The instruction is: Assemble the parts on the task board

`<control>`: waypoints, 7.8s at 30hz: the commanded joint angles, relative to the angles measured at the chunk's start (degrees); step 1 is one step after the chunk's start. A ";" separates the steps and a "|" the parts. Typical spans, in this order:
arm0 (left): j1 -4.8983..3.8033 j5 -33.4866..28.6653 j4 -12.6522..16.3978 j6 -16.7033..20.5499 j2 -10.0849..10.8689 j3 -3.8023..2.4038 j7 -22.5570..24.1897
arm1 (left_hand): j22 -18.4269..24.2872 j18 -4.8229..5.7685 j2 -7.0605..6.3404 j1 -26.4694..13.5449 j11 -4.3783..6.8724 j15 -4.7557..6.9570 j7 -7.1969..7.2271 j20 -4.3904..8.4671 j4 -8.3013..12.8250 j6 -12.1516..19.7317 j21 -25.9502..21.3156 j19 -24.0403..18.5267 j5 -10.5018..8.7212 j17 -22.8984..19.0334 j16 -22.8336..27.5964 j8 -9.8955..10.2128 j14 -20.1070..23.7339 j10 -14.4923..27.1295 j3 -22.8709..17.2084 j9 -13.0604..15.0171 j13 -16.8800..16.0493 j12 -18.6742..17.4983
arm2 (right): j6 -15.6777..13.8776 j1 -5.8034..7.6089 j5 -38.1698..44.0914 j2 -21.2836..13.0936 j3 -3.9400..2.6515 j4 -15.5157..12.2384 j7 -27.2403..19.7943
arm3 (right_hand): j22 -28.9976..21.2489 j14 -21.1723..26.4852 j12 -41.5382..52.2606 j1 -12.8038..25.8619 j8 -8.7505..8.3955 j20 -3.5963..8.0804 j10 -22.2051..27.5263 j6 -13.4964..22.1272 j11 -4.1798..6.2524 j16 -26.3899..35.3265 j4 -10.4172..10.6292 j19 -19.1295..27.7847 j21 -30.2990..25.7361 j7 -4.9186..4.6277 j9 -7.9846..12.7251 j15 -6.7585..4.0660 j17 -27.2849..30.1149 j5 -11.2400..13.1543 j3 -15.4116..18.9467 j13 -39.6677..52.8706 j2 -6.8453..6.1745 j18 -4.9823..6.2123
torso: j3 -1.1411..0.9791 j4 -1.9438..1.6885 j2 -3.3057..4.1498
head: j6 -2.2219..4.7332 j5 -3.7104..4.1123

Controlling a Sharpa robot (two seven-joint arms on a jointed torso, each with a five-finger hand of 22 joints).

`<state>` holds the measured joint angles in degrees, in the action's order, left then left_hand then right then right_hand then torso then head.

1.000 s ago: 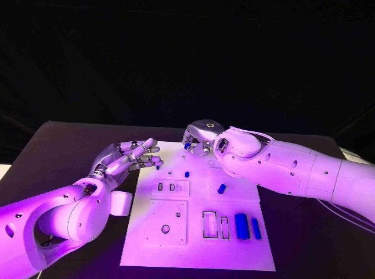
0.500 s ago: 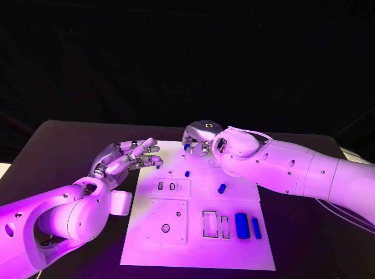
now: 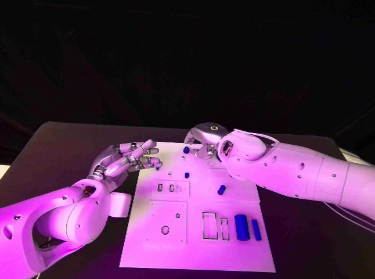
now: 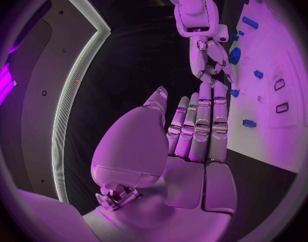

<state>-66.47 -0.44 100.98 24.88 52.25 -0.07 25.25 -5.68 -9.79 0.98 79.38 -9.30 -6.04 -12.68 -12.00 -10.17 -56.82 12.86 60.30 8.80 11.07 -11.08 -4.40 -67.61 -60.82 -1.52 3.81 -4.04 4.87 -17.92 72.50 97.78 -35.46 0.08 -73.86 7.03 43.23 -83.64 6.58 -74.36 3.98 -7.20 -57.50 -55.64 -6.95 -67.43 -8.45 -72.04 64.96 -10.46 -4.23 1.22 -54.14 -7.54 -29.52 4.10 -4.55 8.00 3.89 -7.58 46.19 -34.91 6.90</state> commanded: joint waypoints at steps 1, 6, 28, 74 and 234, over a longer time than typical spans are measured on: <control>-0.08 0.00 0.09 -1.14 0.14 -0.06 0.17 | 0.06 -0.56 0.19 0.16 -0.14 -0.05 -0.18 -0.17 0.39 -0.09 -0.21 0.33 -0.29 0.08 0.24 0.27 0.30 -0.03 0.10 -0.06 -0.01 -0.39 | -1.77 0.08 -2.24 -3.40 -0.43 -3.27 0.48 | 0.87 -0.76 1.30 1.59 0.44 0.19 -3.21 -0.92 0.45 -0.81 1.20 -0.75 0.71 0.01 -0.13 -0.14 -0.82 -0.82 0.72 0.20 -0.85 0.32 | -0.07 0.34 0.04 | 0.18 -0.10; -0.08 0.00 0.05 -1.16 0.23 -0.05 0.18 | 0.07 -0.56 0.22 0.20 -0.13 -0.05 -0.17 -0.17 0.43 -0.11 -0.23 0.33 -0.29 0.10 0.26 0.26 0.32 -0.05 0.07 -0.06 -0.01 -0.39 | -1.19 0.31 -5.55 -8.71 -1.02 -7.23 1.23 | 4.72 -1.77 4.40 5.45 0.50 0.93 -10.23 -2.08 1.93 -3.53 4.18 -2.76 2.96 0.88 -0.19 -1.16 -4.43 -3.20 4.63 1.35 -3.50 -0.36 | -0.28 1.00 0.04 | 0.57 -0.20; -0.06 0.00 -0.16 -1.60 -0.03 -0.04 0.04 | 0.09 -0.56 0.26 0.26 -0.12 -0.05 -0.14 -0.18 0.48 -0.17 -0.27 0.33 -0.29 0.15 0.30 0.23 0.34 -0.10 0.05 -0.04 -0.02 -0.38 | 6.30 -0.20 -13.28 -13.91 -1.24 -5.92 6.76 | 21.30 -4.36 61.47 0.56 2.10 2.88 -18.46 1.14 3.90 -16.93 12.83 -8.46 13.41 2.28 -0.12 -2.68 -23.84 -7.07 22.84 60.46 -1.96 -3.12 | -0.84 1.49 0.25 | 0.78 -0.17; -0.05 0.00 -0.56 -1.81 -0.18 -0.03 -0.30 | 0.12 -0.57 0.32 0.35 -0.09 -0.03 -0.11 -0.18 0.59 -0.25 -0.33 0.35 -0.30 0.26 0.35 0.20 0.34 -0.20 0.03 -0.03 -0.04 -0.37 | 7.83 -0.94 -11.08 -11.16 -1.20 -4.10 6.99 | 22.94 -4.67 65.31 1.16 3.90 2.74 -19.77 0.12 3.99 -18.36 15.76 -8.76 14.49 2.54 -0.37 -2.64 -26.42 -8.49 24.73 65.68 -0.11 -3.36 | -0.72 1.45 0.19 | 0.18 -0.14; 0.40 -0.01 -2.06 -3.68 -0.19 0.05 -1.07 | 0.49 -0.49 0.63 0.86 -0.40 -0.32 -0.44 -0.35 1.51 0.35 -1.08 0.20 -0.30 0.98 1.23 0.50 1.00 0.43 -0.23 -0.09 0.12 -0.91 | -1.68 -6.32 -36.85 -21.70 -0.85 -3.12 -22.43 | 27.31 -5.01 60.91 -5.79 0.17 1.91 -16.71 2.04 3.00 -19.50 12.36 -9.79 16.80 1.28 0.27 -1.76 -29.30 -6.57 20.86 63.65 -0.23 -4.13 | -1.88 2.98 -0.20 | 0.91 0.73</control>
<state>-66.07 -0.45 98.91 22.59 52.21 0.00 23.61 -5.29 -9.79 1.42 79.82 -9.51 -6.37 -12.89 -12.00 -9.07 -56.61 11.98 60.30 8.80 11.98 -10.19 -4.17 -66.87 -60.61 -1.69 3.76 -3.99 4.19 -21.19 66.31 60.77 -57.27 -0.75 -77.12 -14.82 70.60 -83.92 67.81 -79.79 4.41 -5.23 -74.40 -53.85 -3.86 -86.59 4.33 -81.67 81.46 -9.00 -4.02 -0.52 -74.90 -14.39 -8.70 67.81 -4.38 4.38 1.91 -4.58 45.99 -33.83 7.61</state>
